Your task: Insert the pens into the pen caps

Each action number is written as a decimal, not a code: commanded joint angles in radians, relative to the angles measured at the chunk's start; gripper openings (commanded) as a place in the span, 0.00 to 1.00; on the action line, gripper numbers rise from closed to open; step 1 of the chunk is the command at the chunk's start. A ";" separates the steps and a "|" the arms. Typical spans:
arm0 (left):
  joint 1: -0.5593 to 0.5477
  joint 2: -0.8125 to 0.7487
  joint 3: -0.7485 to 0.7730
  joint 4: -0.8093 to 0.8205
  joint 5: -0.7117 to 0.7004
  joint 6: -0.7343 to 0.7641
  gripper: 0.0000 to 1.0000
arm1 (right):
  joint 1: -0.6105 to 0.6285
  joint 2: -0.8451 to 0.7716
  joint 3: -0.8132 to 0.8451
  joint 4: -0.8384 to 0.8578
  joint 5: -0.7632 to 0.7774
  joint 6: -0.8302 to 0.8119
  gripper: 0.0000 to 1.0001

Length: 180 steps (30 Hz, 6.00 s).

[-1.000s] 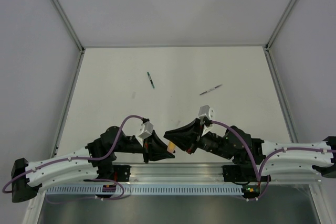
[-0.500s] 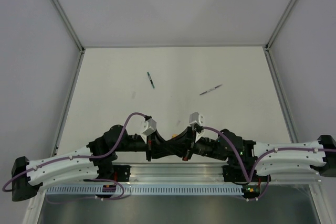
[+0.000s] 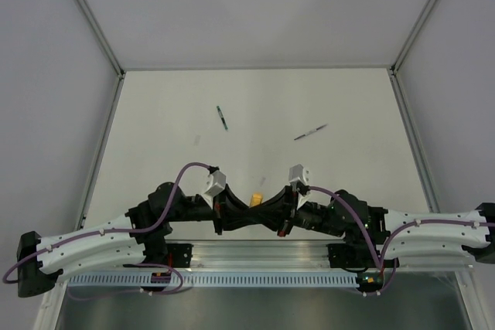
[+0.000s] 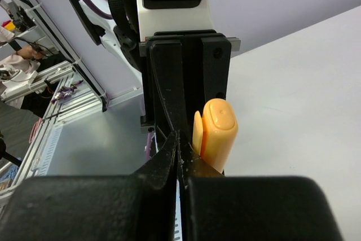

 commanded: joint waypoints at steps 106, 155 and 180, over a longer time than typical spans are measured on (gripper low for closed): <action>0.379 -0.001 -0.018 -0.154 -0.677 -0.065 0.91 | -1.140 0.981 0.876 -0.991 -0.440 -1.193 0.80; 0.379 -0.024 -0.019 -0.154 -0.688 -0.060 0.92 | -1.226 1.359 0.968 -1.098 -0.383 -1.333 0.07; 0.379 -0.042 -0.036 -0.136 -0.613 -0.079 0.92 | -1.123 1.418 1.059 -0.978 -0.222 -0.606 0.00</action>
